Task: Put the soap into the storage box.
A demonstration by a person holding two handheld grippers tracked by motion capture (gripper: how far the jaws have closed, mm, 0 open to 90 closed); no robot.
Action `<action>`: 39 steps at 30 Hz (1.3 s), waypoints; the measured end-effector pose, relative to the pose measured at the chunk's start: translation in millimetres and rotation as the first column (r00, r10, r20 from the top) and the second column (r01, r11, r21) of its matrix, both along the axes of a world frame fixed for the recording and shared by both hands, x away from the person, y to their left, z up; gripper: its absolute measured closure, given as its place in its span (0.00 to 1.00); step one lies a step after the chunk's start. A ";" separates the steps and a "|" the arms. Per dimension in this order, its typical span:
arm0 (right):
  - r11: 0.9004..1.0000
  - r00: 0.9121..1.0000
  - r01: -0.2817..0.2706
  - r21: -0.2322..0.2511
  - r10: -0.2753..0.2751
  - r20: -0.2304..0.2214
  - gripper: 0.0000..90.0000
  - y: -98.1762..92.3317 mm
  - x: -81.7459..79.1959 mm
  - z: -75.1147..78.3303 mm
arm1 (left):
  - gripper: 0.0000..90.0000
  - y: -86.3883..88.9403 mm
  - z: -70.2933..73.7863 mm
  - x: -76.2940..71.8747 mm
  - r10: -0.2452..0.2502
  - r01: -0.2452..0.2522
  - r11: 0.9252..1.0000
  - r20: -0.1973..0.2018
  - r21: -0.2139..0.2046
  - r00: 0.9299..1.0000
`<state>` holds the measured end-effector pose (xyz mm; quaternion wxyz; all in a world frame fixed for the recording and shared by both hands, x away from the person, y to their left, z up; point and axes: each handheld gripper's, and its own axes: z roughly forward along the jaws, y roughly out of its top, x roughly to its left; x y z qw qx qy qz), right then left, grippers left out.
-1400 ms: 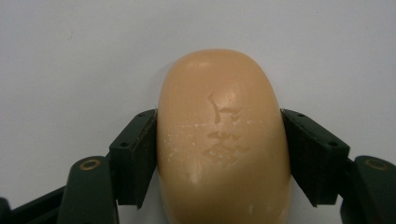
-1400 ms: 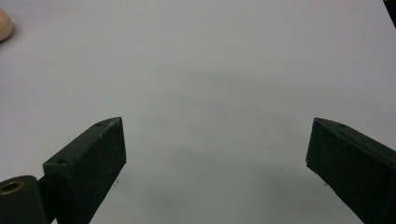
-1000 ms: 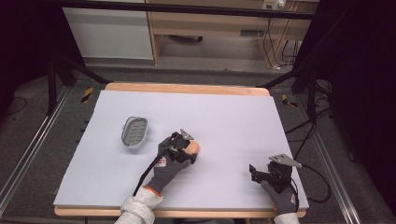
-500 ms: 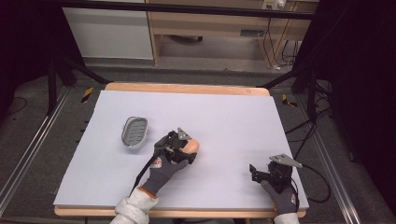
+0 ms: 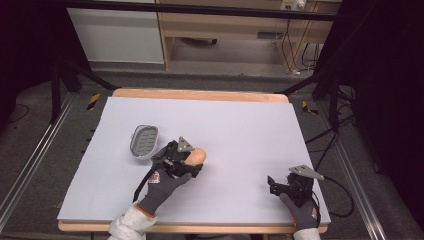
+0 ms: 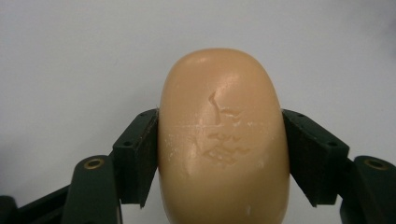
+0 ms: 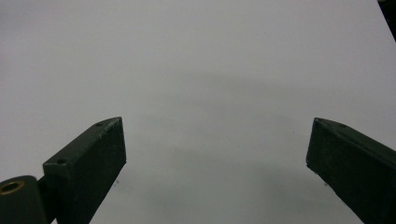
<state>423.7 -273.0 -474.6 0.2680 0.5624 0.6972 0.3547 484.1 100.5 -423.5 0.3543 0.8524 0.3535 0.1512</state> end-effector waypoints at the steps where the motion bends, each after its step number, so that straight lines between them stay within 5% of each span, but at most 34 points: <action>1: 1.000 1.000 0.000 0.000 0.000 0.000 0.06 0.0 0.0 0.0 | 0.35 2.1 0.8 -1.3 0.002 -0.002 1.000 0.004 -0.001 1.000; 22: 1.000 1.000 -0.002 -0.001 0.002 -0.002 0.06 0.6 -0.3 -0.3 | 0.35 48.5 9.5 -13.6 0.055 -0.054 0.997 0.021 -0.052 0.998; 39: 1.000 1.000 -0.010 -0.002 0.010 -0.001 0.06 2.5 0.1 0.8 | 0.35 82.7 22.6 0.6 0.162 -0.157 0.983 0.049 -0.100 0.986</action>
